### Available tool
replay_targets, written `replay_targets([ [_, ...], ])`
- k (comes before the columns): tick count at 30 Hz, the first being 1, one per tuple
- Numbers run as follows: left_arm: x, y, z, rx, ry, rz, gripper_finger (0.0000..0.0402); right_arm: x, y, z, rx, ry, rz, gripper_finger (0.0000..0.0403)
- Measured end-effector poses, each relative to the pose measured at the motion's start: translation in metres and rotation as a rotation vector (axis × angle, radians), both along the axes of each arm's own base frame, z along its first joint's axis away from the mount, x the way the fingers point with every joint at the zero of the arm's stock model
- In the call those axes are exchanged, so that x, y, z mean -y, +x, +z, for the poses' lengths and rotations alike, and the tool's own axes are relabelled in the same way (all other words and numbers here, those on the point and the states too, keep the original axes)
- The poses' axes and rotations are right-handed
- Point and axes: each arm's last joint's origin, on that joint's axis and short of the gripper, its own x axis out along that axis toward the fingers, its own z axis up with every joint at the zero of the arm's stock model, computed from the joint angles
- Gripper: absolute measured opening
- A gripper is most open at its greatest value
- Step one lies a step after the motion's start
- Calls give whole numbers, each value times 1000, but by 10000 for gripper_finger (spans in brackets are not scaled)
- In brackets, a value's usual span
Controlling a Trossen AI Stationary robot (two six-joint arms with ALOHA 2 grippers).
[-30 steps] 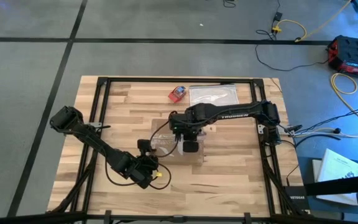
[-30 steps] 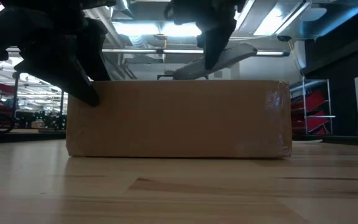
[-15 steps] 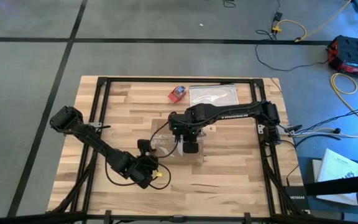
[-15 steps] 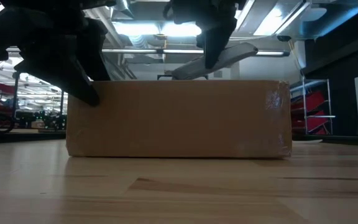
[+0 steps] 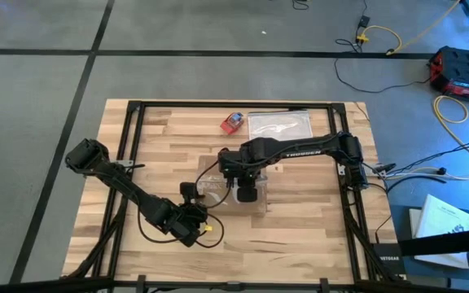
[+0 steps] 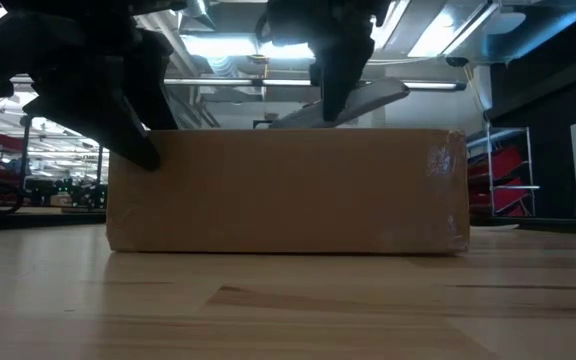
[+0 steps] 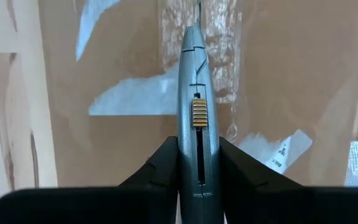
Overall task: Unpack boxes
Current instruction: Open the box using the silver cutter
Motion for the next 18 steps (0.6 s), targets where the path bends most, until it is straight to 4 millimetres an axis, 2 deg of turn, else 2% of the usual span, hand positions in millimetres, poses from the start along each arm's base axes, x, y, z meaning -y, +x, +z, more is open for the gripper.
replay_targets([
  [18,0,0,0,0,0,0,279,1,1,-3,-11,-16,-20,63],
])
